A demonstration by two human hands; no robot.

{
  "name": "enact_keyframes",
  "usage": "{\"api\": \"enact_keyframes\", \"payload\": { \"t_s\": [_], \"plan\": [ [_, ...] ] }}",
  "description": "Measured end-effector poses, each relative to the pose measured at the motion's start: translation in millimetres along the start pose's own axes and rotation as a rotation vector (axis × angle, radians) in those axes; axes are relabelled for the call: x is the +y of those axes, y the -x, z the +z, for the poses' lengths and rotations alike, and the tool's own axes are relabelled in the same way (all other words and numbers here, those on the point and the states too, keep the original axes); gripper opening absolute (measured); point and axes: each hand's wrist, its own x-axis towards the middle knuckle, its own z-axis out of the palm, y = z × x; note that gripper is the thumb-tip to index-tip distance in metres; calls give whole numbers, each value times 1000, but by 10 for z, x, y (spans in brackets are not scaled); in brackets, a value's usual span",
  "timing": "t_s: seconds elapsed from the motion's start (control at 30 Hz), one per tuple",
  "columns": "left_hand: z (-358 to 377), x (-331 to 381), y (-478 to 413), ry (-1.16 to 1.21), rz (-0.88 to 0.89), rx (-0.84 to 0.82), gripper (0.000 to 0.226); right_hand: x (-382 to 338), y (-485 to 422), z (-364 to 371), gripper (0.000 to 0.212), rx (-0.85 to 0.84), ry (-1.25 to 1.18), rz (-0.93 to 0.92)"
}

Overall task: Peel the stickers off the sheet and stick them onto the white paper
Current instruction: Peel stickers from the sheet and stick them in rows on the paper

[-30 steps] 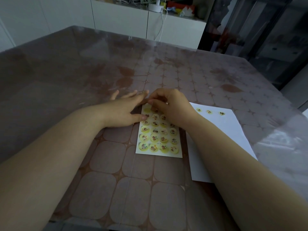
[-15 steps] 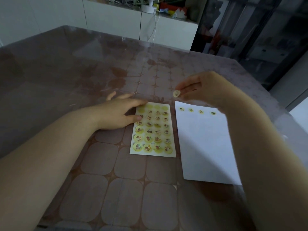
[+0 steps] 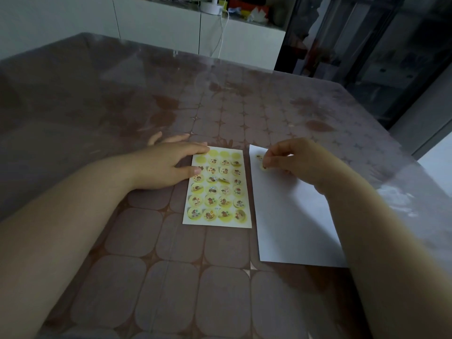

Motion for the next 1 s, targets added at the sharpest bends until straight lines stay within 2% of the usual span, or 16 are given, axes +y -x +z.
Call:
{"api": "enact_keyframes", "payload": {
  "t_s": [0.2, 0.4, 0.53, 0.63, 0.77, 0.9, 1.0],
  "plan": [
    [14, -15, -10, 12, 2, 9, 51, 11, -37, 78, 7, 59, -7, 47],
    [29, -27, -22, 2, 1, 13, 51, -3, -44, 120, 5, 81, 49, 19],
    [23, -22, -13, 0, 2, 12, 51, 22, -69, 105, 22, 103, 70, 27],
    [15, -21, -11, -9, 1, 12, 51, 48, -61, 79, 22, 38, 109, 19],
    [25, -23, -12, -10, 9, 22, 51, 41, -42, 87, 19, 42, 209, -65],
    [19, -14, -6, -17, 7, 22, 52, -97, -29, 270, 7, 94, 208, -286],
    [10, 15, -10, -30, -5, 27, 52, -217, -90, 486, 13, 97, 221, -391]
  ]
}}
